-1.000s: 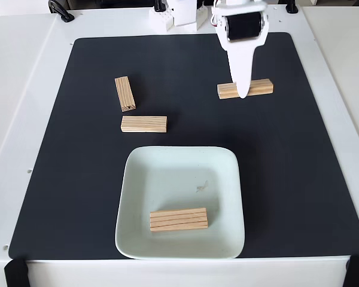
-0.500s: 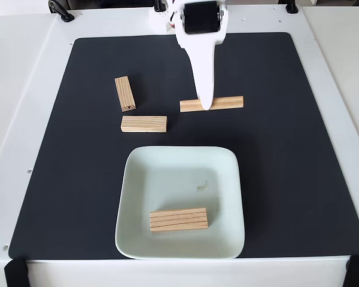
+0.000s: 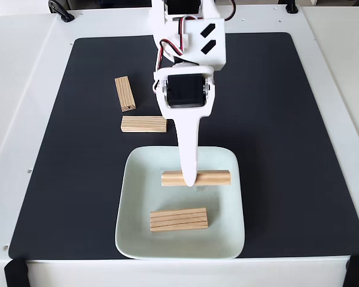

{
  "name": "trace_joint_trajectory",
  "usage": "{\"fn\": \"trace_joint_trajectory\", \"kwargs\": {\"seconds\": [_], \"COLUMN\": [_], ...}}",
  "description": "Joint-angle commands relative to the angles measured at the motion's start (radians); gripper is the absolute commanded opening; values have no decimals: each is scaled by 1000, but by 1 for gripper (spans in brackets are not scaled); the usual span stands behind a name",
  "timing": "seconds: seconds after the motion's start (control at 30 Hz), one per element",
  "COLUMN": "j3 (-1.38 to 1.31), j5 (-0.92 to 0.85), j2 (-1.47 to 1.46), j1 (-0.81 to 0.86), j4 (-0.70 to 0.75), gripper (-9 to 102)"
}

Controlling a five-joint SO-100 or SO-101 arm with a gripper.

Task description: Pick up the wooden block and place them on the plate.

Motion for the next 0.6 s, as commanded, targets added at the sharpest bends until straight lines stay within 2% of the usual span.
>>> {"fn": "trace_joint_trajectory", "kwargs": {"seconds": [0.0, 0.57], "j3": [-137, -210], "j5": [0, 0], "j2": [-38, -115], "j1": [-2, -17], "j4": [-20, -21], "gripper": [0, 0]}}
